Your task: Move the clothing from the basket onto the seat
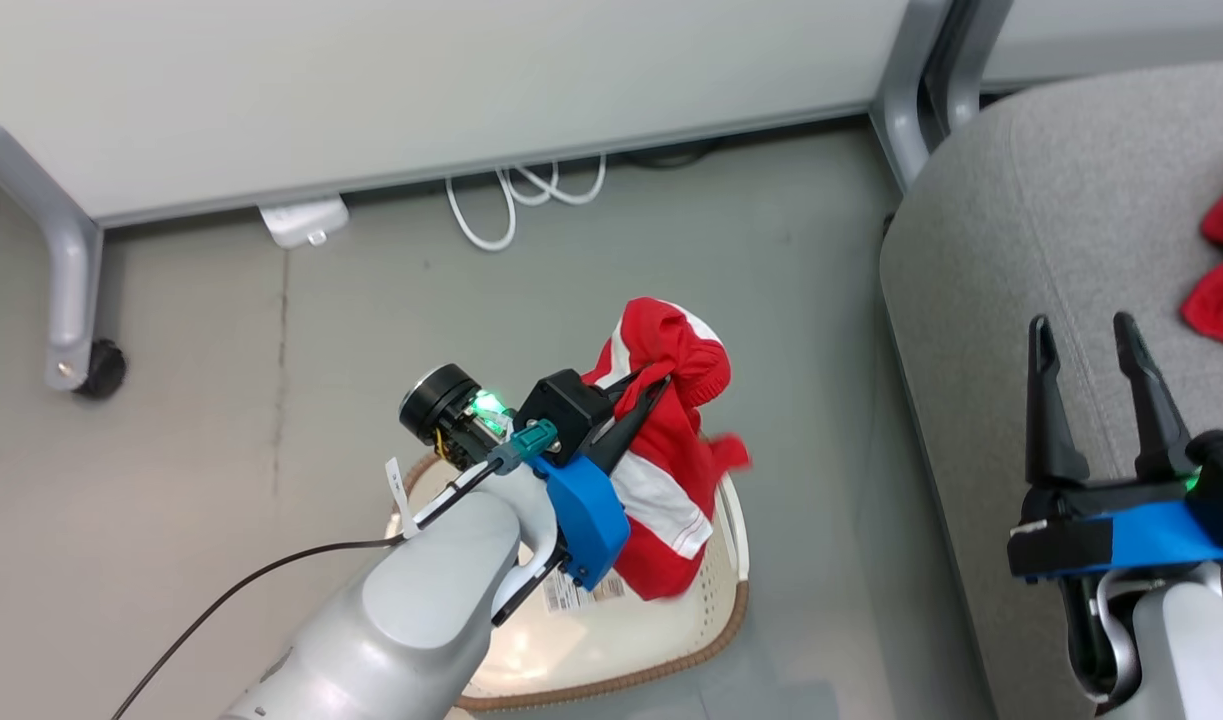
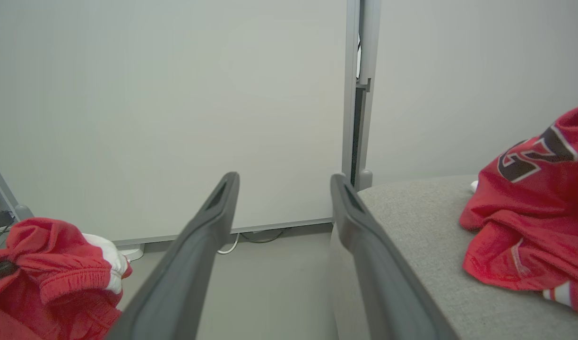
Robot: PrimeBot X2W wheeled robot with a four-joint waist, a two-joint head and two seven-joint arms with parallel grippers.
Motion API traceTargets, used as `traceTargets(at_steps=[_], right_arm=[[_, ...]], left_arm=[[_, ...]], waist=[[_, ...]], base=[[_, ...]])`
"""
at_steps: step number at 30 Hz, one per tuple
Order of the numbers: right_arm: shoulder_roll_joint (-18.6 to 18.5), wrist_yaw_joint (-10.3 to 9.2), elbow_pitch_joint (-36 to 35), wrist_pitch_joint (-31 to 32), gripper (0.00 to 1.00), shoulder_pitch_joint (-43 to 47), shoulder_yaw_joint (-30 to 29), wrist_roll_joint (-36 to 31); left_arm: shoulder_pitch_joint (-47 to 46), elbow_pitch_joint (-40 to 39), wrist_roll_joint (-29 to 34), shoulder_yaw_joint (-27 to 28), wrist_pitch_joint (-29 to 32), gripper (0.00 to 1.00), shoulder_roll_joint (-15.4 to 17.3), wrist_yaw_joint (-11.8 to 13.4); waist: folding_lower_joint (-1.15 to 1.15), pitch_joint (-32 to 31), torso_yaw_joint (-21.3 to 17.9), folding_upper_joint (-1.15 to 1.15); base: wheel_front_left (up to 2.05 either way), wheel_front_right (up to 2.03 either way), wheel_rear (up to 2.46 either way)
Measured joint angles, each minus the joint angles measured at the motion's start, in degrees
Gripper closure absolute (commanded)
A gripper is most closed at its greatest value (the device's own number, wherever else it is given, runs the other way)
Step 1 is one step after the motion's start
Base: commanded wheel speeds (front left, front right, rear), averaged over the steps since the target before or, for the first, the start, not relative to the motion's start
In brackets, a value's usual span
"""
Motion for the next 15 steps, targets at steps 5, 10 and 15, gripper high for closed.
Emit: traceTargets(at_steps=[5, 10, 15], right_arm=[[0.7, 0.0, 0.5, 0.0, 0.0, 2.9, -0.2, -0.2], [1.2, 0.0, 0.7, 0.0, 0.0, 5.5, -0.6, -0.4], [1.9, 0.0, 1.0, 0.0, 0.0, 7.9, -0.9, -0.6]], left_arm=[[0.9, -3.1, -0.5, 1.6, 0.0, 1.0, 0.0, 0.4], [0.9, -6.1, -1.5, 2.1, 0.0, 1.0, 0.0, 0.6], [0.1, -8.9, -2.6, 1.9, 0.3, 1.0, 0.0, 0.9]], waist=[[0.0, -4.0, 1.0, 0.0], [0.0, -7.4, 1.8, 0.0], [0.01, -10.6, 2.8, 0.0]], base=[[0.0, 0.0, 0.0], [0.0, 0.0, 0.0], [0.0, 0.0, 0.0]])
